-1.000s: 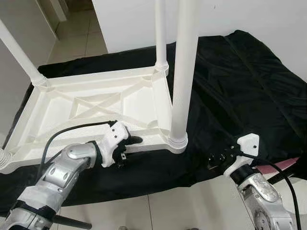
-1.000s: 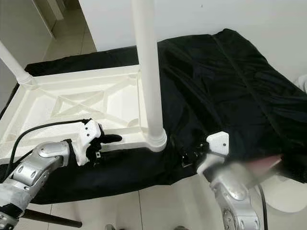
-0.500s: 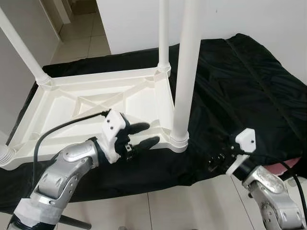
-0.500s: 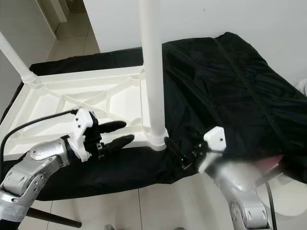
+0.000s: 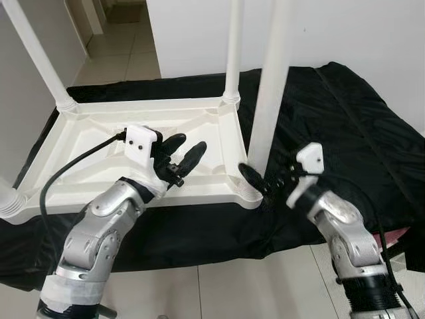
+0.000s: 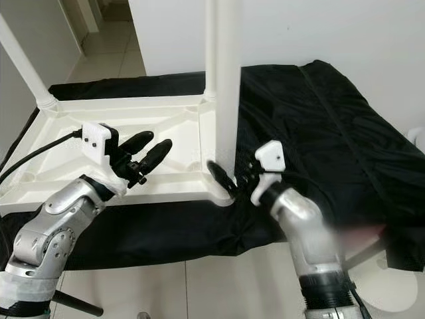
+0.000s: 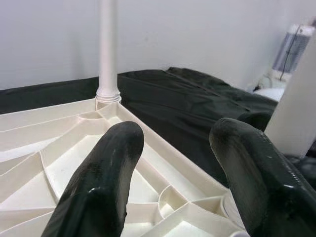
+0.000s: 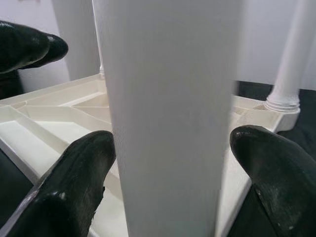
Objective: Building children table
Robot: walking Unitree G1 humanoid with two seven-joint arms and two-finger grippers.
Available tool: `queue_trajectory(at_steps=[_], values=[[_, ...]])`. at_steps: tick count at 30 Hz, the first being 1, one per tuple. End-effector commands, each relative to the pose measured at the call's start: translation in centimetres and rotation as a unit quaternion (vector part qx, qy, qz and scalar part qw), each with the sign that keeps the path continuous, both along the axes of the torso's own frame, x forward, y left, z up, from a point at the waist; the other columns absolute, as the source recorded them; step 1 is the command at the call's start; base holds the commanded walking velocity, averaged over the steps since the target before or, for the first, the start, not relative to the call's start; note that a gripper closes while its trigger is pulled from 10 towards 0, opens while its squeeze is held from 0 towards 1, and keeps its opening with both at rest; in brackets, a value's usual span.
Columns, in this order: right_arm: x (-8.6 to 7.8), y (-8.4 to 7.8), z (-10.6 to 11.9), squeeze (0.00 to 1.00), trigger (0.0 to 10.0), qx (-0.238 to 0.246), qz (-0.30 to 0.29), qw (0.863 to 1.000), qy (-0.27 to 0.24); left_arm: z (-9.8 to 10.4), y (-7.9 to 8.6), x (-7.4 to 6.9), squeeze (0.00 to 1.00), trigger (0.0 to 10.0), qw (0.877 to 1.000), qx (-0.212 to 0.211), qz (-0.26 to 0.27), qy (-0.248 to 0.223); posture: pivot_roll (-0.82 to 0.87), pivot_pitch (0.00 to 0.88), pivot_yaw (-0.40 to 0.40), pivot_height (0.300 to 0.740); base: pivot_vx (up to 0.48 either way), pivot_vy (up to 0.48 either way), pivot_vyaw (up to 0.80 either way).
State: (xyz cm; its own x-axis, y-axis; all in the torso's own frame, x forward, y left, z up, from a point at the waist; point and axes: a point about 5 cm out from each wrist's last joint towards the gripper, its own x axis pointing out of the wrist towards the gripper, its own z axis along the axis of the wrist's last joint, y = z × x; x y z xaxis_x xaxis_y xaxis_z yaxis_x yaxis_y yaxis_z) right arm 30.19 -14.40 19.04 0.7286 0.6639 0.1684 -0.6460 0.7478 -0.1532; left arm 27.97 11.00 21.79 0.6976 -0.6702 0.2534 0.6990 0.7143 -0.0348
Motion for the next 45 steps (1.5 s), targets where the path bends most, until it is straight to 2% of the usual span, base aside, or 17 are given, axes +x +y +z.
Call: queue_trajectory(at_steps=[1,4,8,9,11,12,17,24,31,32,33,34,38,39,40,41,45], values=[[0.5,0.4,-0.4,0.0,10.0,-0.013,0.004,1.0,0.003,-0.1,-0.8,0.1,0.0,10.0,1.0,0.005,0.004,0.006,0.0,0.06,0.031,0.74,0.0,0.0,0.0],[1.0,0.1,-0.6,0.0,10.0,-0.013,-0.011,1.0,0.004,-0.6,-1.7,0.1,0.0,10.0,1.0,0.011,0.0,0.015,0.0,0.058,0.027,0.74,0.0,0.0,0.0],[1.0,-0.1,-0.7,0.0,10.0,-0.011,-0.021,1.0,0.004,-0.8,-2.2,-0.2,0.0,10.0,1.0,0.011,0.001,0.02,-0.01,0.062,0.025,0.74,0.0,0.0,0.0],[0.8,-0.6,-1.4,0.0,10.0,-0.018,-0.044,0.999,0.009,-1.6,-2.7,-0.4,0.0,10.0,0.999,0.028,0.001,0.024,-0.02,0.062,0.025,0.74,0.0,0.0,0.0],[0.8,-0.6,-1.4,0.0,10.0,-0.018,-0.044,0.999,0.009,-1.6,-2.7,-0.4,0.0,10.0,0.999,0.028,0.001,0.024,-0.02,0.062,0.025,0.74,0.0,0.0,0.0],[0.8,-1.3,-2.0,0.0,10.0,-0.017,-0.075,0.997,0.02,-2.7,-3.0,-0.3,0.0,10.0,0.998,0.043,0.003,0.036,-0.04,0.061,0.025,0.74,0.0,0.0,0.0],[1.1,-2.1,-2.2,0.0,10.0,0.003,-0.106,0.994,0.033,-3.3,-3.2,-0.4,0.0,10.0,0.998,0.027,-0.008,0.057,-0.07,0.064,0.028,0.74,0.0,0.0,0.0],[1.0,-3.3,-2.4,0.0,10.0,0.012,-0.138,0.99,0.023,-3.9,-3.3,-0.2,0.0,10.0,0.998,0.048,0.003,0.046,-0.07,0.073,0.039,0.74,0.0,0.0,0.0],[0.9,-4.0,-2.5,0.0,10.0,0.025,-0.181,0.983,0.016,-4.2,-4.5,-0.1,0.0,10.0,0.997,0.068,-0.005,0.03,-0.09,0.072,0.037,0.74,0.0,0.0,0.0],[0.9,-4.1,-2.5,0.0,10.0,0.028,-0.188,0.982,0.016,-4.4,-4.6,-0.1,0.43,10.0,0.997,0.07,-0.003,0.034,-0.09,0.071,0.032,0.74,0.0,0.0,0.0],[0.9,-4.1,-2.5,0.0,10.0,0.028,-0.188,0.982,0.016,-4.4,-4.6,-0.1,0.43,10.0,0.997,0.07,-0.003,0.034,-0.09,0.071,0.032,0.74,0.0,0.0,0.0],[0.8,-4.2,-2.5,0.0,10.0,0.031,-0.192,0.981,0.015,-4.6,-4.7,-0.1,1.0,10.0,0.997,0.069,-0.005,0.036,-0.09,0.071,0.032,0.74,0.0,0.0,0.0],[0.8,-4.3,-2.5,0.0,10.0,0.033,-0.195,0.98,0.016,-4.8,-4.8,-0.2,1.0,10.0,0.997,0.069,-0.01,0.04,-0.09,0.074,0.029,0.74,0.0,0.0,0.0],[0.8,-4.4,-2.6,0.0,10.0,0.036,-0.198,0.979,0.018,-4.9,-4.7,-0.1,0.0,3.5,0.996,0.078,0.004,0.034,-0.09,0.076,0.029,0.74,0.0,0.0,0.0],[0.8,-4.4,-2.6,0.0,10.0,0.036,-0.198,0.979,0.018,-4.9,-4.7,-0.1,0.0,3.5,0.996,0.078,0.004,0.034,-0.09,0.076,0.029,0.74,0.0,0.0,0.0],[0.7,-4.3,-2.7,0.0,10.0,0.034,-0.199,0.979,0.018,-4.8,-4.7,-0.2,0.0,10.0,0.996,0.088,0.003,0.022,-0.09,0.081,0.027,0.74,0.0,0.0,0.0],[0.7,-3.9,-2.9,0.0,10.0,0.033,-0.197,0.98,0.016,-5.1,-4.4,-0.7,0.0,10.0,0.994,0.109,-0.006,0.008,-0.08,0.091,0.021,0.74,0.0,0.0,0.0]])
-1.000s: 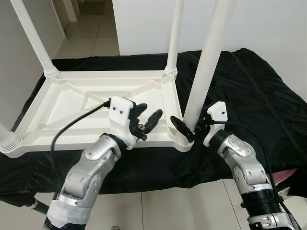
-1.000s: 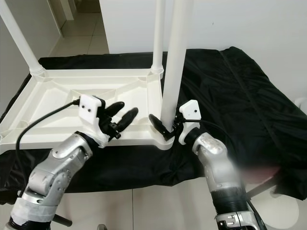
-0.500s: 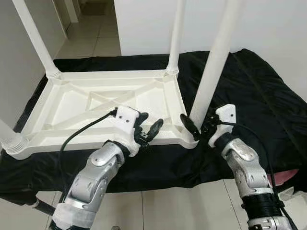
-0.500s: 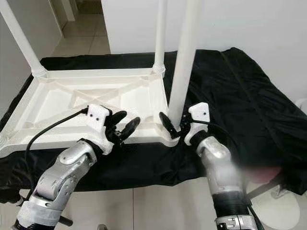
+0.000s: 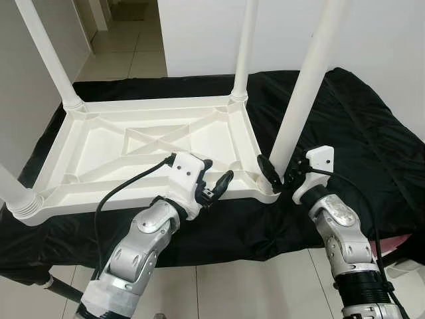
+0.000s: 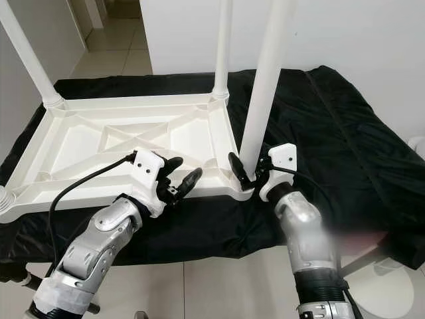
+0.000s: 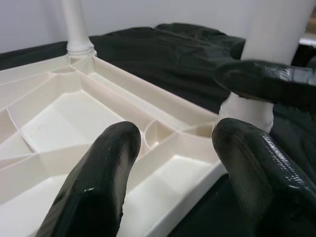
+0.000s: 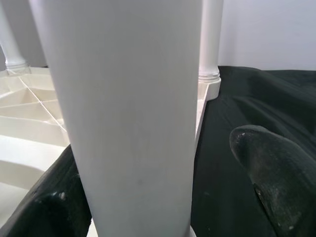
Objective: Building children table
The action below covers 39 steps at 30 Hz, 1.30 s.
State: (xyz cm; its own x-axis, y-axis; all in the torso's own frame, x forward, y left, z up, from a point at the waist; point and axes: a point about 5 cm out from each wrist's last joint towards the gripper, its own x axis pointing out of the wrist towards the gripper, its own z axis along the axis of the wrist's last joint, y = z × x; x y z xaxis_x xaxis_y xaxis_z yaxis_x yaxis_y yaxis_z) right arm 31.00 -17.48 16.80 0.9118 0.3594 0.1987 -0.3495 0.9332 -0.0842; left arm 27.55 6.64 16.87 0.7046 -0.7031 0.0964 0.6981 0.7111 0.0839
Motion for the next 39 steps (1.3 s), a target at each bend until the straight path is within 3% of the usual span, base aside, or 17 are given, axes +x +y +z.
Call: queue_trajectory(at_steps=[1,4,10,12,14,17,23,24,25,26,27,28,31,32,36,38,39], values=[[-0.2,-0.8,-0.7,0.0,10.0,-0.002,-0.022,1.0,0.012,-0.2,-0.1,-0.3,0.0,10.0,1.0,0.011,-0.008,-0.006,-0.08,0.091,0.021,0.74,0.0,0.0,0.0],[0.0,-0.7,-0.8,0.0,10.0,-0.005,-0.022,1.0,0.011,-0.7,0.1,-0.4,0.0,10.0,1.0,0.025,-0.013,-0.007,-0.08,0.097,0.026,0.74,0.0,0.0,0.0],[-0.2,0.2,-1.0,0.0,10.0,-0.052,0.031,0.998,0.001,0.4,-0.5,-1.4,0.0,10.0,0.999,0.007,-0.044,-0.02,-0.06,0.1,0.04,0.74,0.0,0.0,0.0],[0.0,0.1,-1.0,0.0,10.0,-0.065,0.04,0.997,0.0,0.2,-0.8,-2.0,0.0,10.0,0.997,0.033,-0.055,-0.034,-0.05,0.095,0.039,0.74,0.0,0.0,0.0],[0.0,0.1,-1.0,0.0,10.0,-0.065,0.04,0.997,0.0,0.2,-0.8,-2.0,0.0,10.0,0.997,0.033,-0.055,-0.034,-0.05,0.095,0.039,0.74,0.0,0.0,0.0],[0.5,0.1,-1.1,0.0,10.0,-0.076,0.05,0.996,0.002,0.2,-1.3,-2.4,0.0,10.0,0.996,0.046,-0.067,-0.043,-0.04,0.081,0.035,0.74,0.0,0.0,0.0],[1.6,1.6,-1.8,0.0,10.0,-0.088,0.104,0.991,0.015,0.2,-2.2,-3.0,0.0,10.0,0.994,0.048,-0.083,-0.044,-0.02,0.061,0.033,0.74,0.0,0.0,0.0],[1.9,2.2,-2.0,0.0,9.0,-0.091,0.113,0.989,0.017,-0.1,-2.3,-3.1,0.0,10.0,0.994,0.05,-0.089,-0.034,-0.01,0.055,0.032,0.74,0.0,0.0,0.0],[1.9,2.2,-2.0,0.0,9.0,-0.091,0.113,0.989,0.017,-0.1,-2.3,-3.1,0.0,10.0,0.994,0.05,-0.089,-0.034,-0.01,0.055,0.032,0.74,0.0,0.0,0.0],[2.1,2.7,-2.2,0.0,4.8,-0.091,0.124,0.988,0.021,-0.3,-2.3,-3.2,0.0,10.0,0.994,0.051,-0.092,-0.028,-0.01,0.049,0.031,0.74,0.0,0.0,0.0],[2.3,3.0,-2.3,0.0,4.8,-0.092,0.131,0.987,0.023,-0.5,-2.4,-3.2,0.0,10.0,0.994,0.05,-0.095,-0.024,-0.01,0.049,0.031,0.74,0.0,0.0,0.0],[2.4,3.2,-2.5,0.0,4.0,-0.093,0.136,0.986,0.025,-0.5,-2.4,-3.1,0.0,10.0,0.994,0.053,-0.093,-0.026,-0.01,0.04,0.029,0.74,0.0,0.0,0.0],[2.4,3.3,-2.5,0.0,4.0,-0.094,0.139,0.986,0.026,-0.5,-2.4,-3.1,0.0,10.0,0.994,0.056,-0.091,-0.028,-0.01,0.04,0.029,0.74,0.0,0.0,0.0],[2.5,3.5,-2.7,0.0,0.0,-0.097,0.144,0.984,0.028,-0.6,-2.5,-3.0,0.0,10.0,0.994,0.057,-0.091,-0.029,0.0,0.027,0.024,0.74,0.0,0.0,0.0],[2.6,3.6,-2.9,0.0,0.0,-0.099,0.148,0.984,0.029,-0.7,-2.6,-3.0,0.0,10.0,0.994,0.061,-0.09,-0.031,0.0,0.024,0.024,0.74,0.0,0.0,0.0],[2.5,3.3,-3.2,0.0,10.0,-0.091,0.135,0.986,0.031,-0.7,-2.9,-2.8,0.0,10.0,0.994,0.066,-0.081,-0.041,0.0,0.012,0.016,0.74,0.0,0.0,0.0],[2.5,3.3,-3.2,0.0,10.0,-0.091,0.135,0.986,0.031,-0.7,-2.9,-2.8,0.0,10.0,0.994,0.066,-0.081,-0.041,0.0,0.012,0.016,0.74,0.0,0.0,0.0]])
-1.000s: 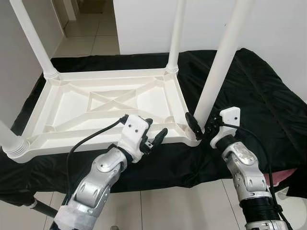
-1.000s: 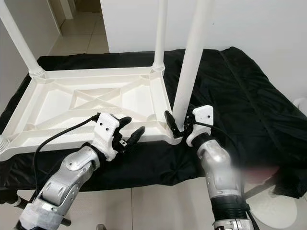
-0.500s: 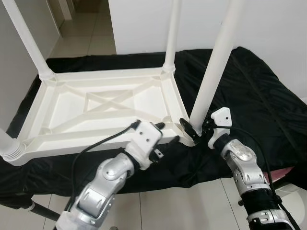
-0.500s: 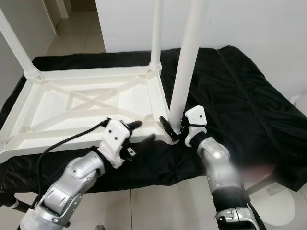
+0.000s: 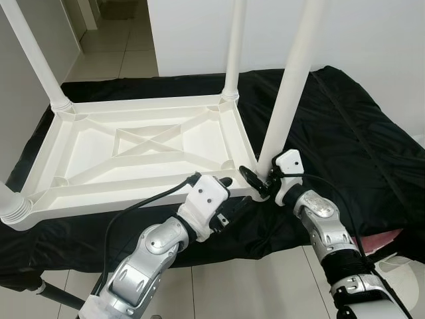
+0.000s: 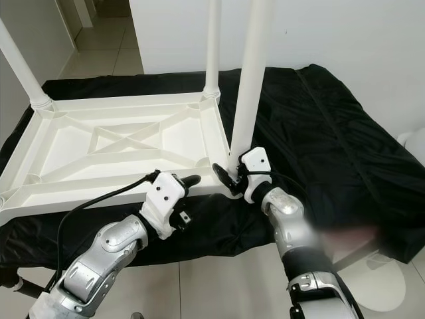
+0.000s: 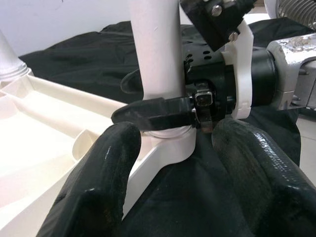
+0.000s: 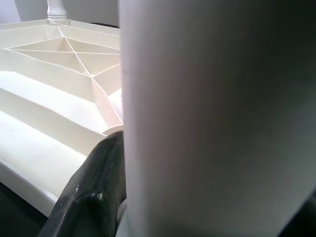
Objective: Building children table
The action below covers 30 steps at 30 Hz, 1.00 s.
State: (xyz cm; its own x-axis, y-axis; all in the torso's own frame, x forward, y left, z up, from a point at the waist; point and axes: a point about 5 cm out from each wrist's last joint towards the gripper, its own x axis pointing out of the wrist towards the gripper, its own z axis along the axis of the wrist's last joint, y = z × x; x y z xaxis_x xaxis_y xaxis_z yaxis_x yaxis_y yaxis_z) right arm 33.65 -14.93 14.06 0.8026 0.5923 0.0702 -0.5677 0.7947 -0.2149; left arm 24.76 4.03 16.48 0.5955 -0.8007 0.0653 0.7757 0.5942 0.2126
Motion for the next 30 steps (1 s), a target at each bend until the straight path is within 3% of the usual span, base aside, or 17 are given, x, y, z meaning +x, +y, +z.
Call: queue_trajectory(at_steps=[1,7,12,15,19,25,30], values=[[-0.2,0.6,-0.5,0.0,10.0,0.001,0.009,1.0,0.007,-0.3,-0.3,0.0,0.0,10.0,1.0,0.013,-0.012,-0.004,0.0,0.012,0.016,0.74,0.0,0.0,0.0],[-0.4,0.2,-0.9,0.0,10.0,0.008,-0.036,0.999,0.012,-0.4,-0.5,0.0,0.0,10.0,1.0,0.015,-0.009,-0.006,-0.01,0.009,0.017,0.74,0.0,0.0,0.0],[-1.4,0.3,-2.1,0.0,10.0,0.032,-0.153,0.987,0.041,-0.7,-0.2,0.2,0.0,10.0,1.0,0.016,0.0,-0.003,-0.02,0.008,0.026,0.74,0.0,0.0,0.0],[-1.4,0.4,-2.1,0.0,10.0,0.034,-0.156,0.986,0.041,-0.8,-0.1,0.2,0.0,10.0,1.0,0.015,0.0,-0.003,-0.02,0.008,0.026,0.74,0.0,0.0,0.0],[-3.0,1.8,-2.4,0.0,10.0,0.087,-0.273,0.957,0.043,-1.0,0.5,0.5,0.0,10.0,1.0,0.013,0.017,0.001,-0.02,0.006,0.037,0.74,0.0,0.0,0.0],[-3.9,2.5,-2.9,0.0,10.0,0.111,-0.326,0.937,0.055,-1.3,0.9,0.6,0.0,10.0,1.0,0.015,0.024,0.004,-0.02,0.004,0.047,0.74,0.0,0.0,0.0],[-4.3,3.5,-3.2,0.0,10.0,0.117,-0.324,0.937,0.06,-1.4,1.1,0.7,0.0,10.0,0.999,0.013,0.031,0.008,-0.03,0.0,0.056,0.74,0.0,0.0,0.0]])
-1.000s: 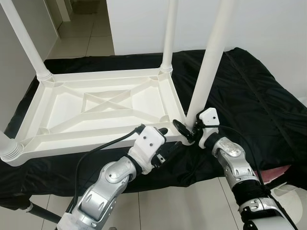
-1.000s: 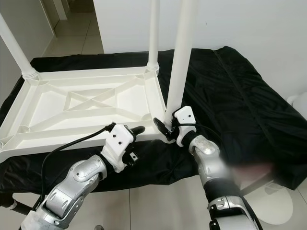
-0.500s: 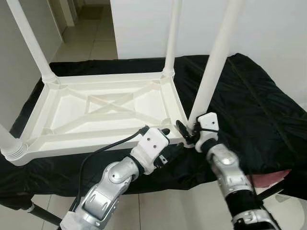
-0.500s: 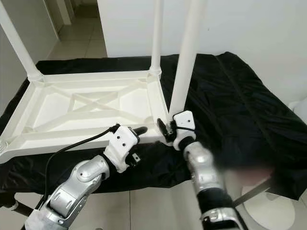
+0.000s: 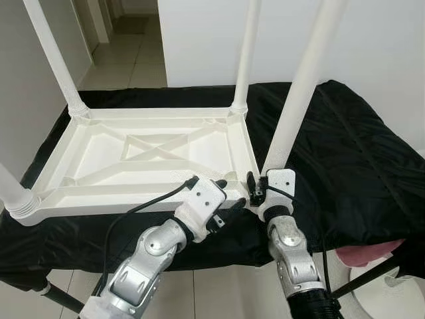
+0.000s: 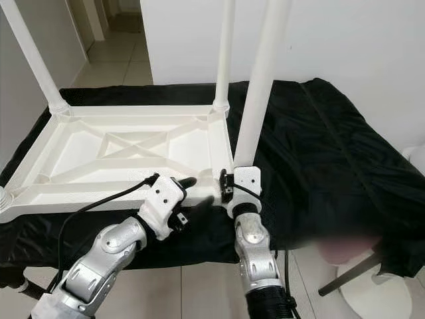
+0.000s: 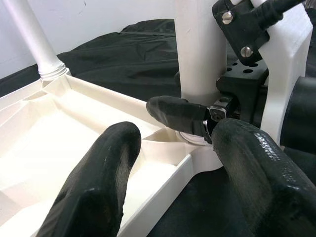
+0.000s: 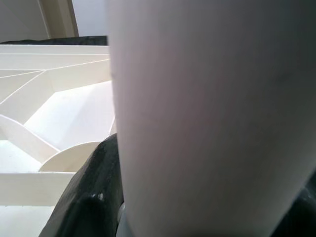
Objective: Building children table
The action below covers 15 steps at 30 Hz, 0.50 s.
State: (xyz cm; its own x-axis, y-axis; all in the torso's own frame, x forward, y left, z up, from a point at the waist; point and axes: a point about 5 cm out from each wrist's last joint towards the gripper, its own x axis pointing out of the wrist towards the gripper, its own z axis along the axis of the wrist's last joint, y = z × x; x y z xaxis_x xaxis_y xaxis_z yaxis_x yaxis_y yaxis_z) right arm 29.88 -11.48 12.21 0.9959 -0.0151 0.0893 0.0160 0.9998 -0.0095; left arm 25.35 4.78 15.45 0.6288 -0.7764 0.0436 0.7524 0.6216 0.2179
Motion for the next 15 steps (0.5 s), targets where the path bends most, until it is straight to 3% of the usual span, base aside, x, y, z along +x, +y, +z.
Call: queue_trajectory(at_steps=[1,5,6,7,15], values=[[-0.7,0.4,-1.2,0.0,10.0,0.027,-0.01,0.999,0.031,-0.4,0.3,0.1,0.0,10.0,1.0,0.002,0.011,0.004,-0.03,0.0,0.057,0.74,0.0,0.0,0.0],[-0.7,-0.6,-0.8,0.0,10.0,0.01,-0.005,1.0,0.015,-0.8,0.5,0.2,0.0,10.0,1.0,0.009,0.012,0.005,-0.04,0.0,0.061,0.74,0.0,0.0,0.0],[-0.7,-0.9,-0.8,0.54,10.0,0.005,-0.007,1.0,0.015,-0.9,0.6,0.2,0.0,10.0,1.0,0.01,0.012,0.006,-0.04,0.0,0.063,0.74,0.0,0.0,0.0],[-0.9,-1.1,-0.6,1.0,10.0,0.001,-0.009,1.0,0.011,-1.0,0.8,0.3,0.0,10.0,1.0,0.012,0.014,0.006,-0.04,0.0,0.063,0.74,0.0,0.0,0.0],[-1.0,-2.0,-0.1,1.0,10.0,0.001,-0.011,1.0,-0.003,-1.1,1.0,0.7,0.0,10.0,1.0,0.016,0.016,0.007,-0.05,0.0,0.062,0.74,0.0,0.0,0.0]])
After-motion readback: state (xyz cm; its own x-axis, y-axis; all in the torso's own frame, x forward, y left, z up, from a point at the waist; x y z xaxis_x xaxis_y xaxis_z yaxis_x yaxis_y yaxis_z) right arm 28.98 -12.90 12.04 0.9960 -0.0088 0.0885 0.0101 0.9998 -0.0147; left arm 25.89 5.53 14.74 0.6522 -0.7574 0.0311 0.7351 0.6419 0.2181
